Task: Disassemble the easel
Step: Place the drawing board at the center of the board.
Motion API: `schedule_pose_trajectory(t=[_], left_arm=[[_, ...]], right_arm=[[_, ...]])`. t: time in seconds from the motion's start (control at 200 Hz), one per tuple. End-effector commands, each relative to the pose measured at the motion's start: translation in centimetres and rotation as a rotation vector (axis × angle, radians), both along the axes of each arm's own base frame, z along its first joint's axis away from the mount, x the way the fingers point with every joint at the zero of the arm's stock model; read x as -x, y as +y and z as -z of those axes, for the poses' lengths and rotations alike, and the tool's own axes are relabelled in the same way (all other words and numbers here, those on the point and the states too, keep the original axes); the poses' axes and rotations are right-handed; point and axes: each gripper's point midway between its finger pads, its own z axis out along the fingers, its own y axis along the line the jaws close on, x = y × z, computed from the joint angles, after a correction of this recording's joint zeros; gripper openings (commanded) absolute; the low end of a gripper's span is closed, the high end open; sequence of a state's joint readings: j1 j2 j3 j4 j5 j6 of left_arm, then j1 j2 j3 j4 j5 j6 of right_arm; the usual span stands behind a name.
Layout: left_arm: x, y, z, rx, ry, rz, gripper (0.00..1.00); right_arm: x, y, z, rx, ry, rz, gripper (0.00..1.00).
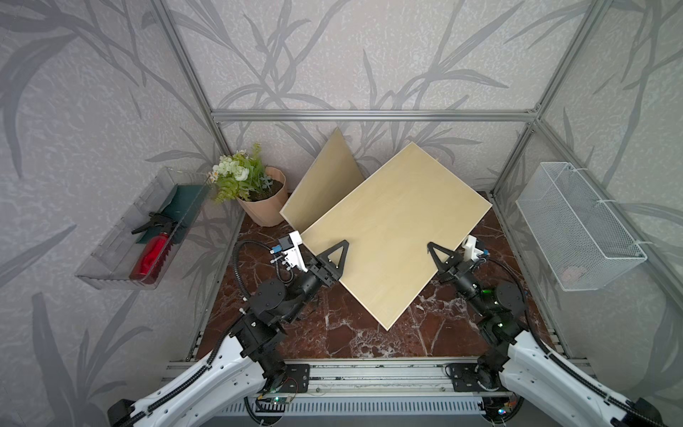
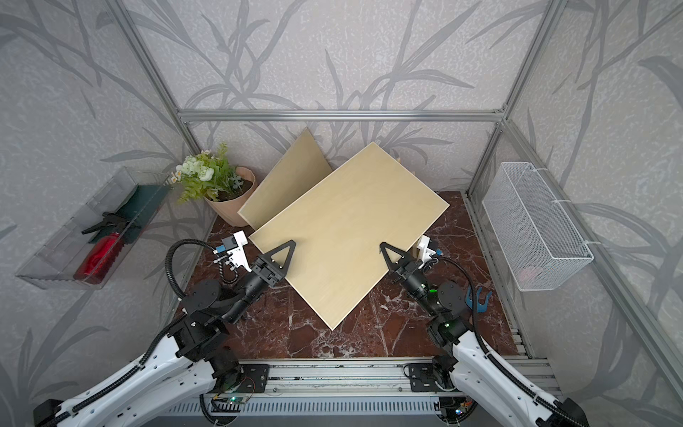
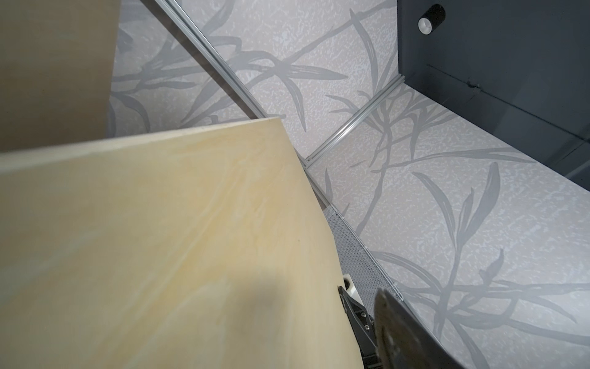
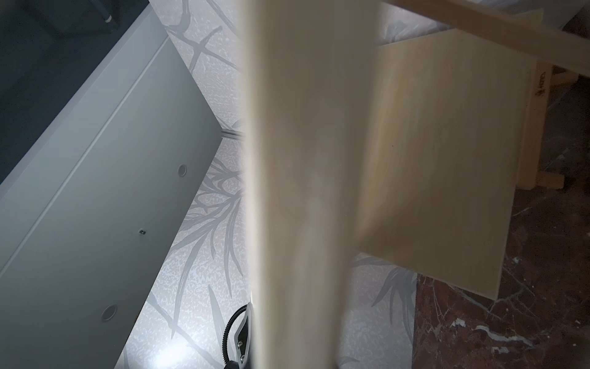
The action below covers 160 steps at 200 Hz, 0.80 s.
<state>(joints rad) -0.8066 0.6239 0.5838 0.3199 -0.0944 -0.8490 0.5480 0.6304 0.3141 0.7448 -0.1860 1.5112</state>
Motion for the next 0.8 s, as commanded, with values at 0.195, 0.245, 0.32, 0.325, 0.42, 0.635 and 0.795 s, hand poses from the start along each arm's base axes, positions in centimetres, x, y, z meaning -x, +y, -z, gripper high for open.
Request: schedule_pose_trajectory(t=[0.195, 0.245, 0.32, 0.325, 0.42, 0.635, 0.795], left_arm=[[1.3, -2.3, -1.5, 0.147, 0.025, 0.175, 0.75], [1.2, -2.7, -1.2, 0.168, 0.057, 0.198, 0.73], [1.2, -3.5, -0.9, 0.197, 0.098, 0.238, 0.72], [1.2, -3.5, -0.8, 0.198, 0.101, 0.241, 0.71], [1.3, -4.2, -0.4, 0.211, 0.146, 0.276, 0.69], [1.3, -4.4, 2.3, 0.232, 0.273, 0.286, 0.69], [1.2, -5.2, 4.4, 0.285, 0.337, 0.314, 0.64]], right_arm=[[3.5, -3.6, -2.7, -0.043, -0.169, 0.107, 0.00], [3.4, -3.7, -2.3, -0.044, -0.162, 0.115, 0.00], [3.3, -4.1, -2.1, -0.063, -0.170, 0.132, 0.00], [3.2, -4.1, -2.0, -0.062, -0.168, 0.134, 0.00], [3.2, -4.6, -2.2, -0.083, -0.195, 0.165, 0.00], [2.9, -5.1, -1.3, -0.072, -0.172, 0.200, 0.00], [2.7, -5.2, 0.2, -0.029, -0.118, 0.210, 0.00]])
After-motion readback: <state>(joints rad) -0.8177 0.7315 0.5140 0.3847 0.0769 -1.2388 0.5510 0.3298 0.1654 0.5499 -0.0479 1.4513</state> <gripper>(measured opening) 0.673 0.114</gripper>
